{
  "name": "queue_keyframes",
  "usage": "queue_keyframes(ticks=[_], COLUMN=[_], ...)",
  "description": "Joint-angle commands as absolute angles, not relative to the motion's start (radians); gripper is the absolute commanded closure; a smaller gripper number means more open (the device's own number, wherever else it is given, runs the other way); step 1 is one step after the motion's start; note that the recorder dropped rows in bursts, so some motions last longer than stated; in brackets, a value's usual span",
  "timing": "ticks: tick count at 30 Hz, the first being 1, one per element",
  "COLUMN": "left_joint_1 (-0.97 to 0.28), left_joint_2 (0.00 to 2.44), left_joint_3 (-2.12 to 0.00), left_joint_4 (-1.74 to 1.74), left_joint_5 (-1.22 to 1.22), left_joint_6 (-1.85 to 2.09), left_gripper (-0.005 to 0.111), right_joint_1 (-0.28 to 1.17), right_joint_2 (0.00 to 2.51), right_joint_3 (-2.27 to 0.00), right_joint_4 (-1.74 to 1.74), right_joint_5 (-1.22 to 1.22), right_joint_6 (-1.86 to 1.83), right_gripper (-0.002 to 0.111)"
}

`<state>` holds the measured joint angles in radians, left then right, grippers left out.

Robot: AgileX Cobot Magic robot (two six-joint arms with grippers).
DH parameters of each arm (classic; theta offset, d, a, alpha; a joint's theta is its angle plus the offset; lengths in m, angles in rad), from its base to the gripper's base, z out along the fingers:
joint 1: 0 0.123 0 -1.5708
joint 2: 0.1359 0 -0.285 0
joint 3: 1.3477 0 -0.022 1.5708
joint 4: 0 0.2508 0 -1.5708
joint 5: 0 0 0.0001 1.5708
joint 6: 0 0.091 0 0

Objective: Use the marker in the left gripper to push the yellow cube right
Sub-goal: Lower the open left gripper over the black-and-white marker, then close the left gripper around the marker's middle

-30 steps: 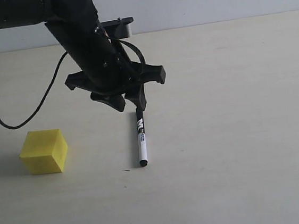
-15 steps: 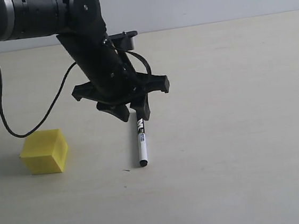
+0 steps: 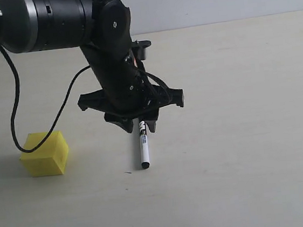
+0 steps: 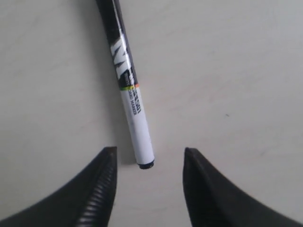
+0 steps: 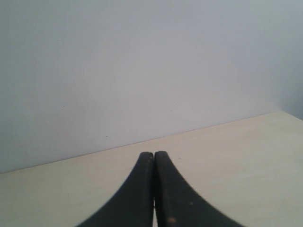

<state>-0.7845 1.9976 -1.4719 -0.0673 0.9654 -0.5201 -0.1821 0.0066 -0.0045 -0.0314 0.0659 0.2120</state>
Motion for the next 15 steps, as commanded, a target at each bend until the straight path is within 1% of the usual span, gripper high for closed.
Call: queue_keyframes(ticks=[1,4,10,15], left_joint_1=[-0.789,-0.789,-0.789,-0.789], left_joint_2=[2.002,2.002,2.068,2.147], left_joint_3=[-1.476,-1.476,-1.476,-1.476], left_joint_4=[-0.055,-0.055,-0.075,-0.111], left_joint_5=[1.003,1.000,0.996,0.939], left_joint_6=[-0.585,-0.606,-0.614,-0.614], left_gripper=[0.056,0.052,0.053,0.053], right_joint_1=[-0.186,-0.186,-0.186,-0.186], right_joint_2=[0.000,0.000,0.000,0.000], right_joint_3=[0.000,0.000,0.000,0.000], right_joint_4=[-0.032,-0.032,-0.032,-0.032], right_joint_5=[0.058,0.058,0.058,0.058], right_joint_6=[0.211,0.211,0.211,0.211], right_gripper=[0.108,0.108,0.108,0.108])
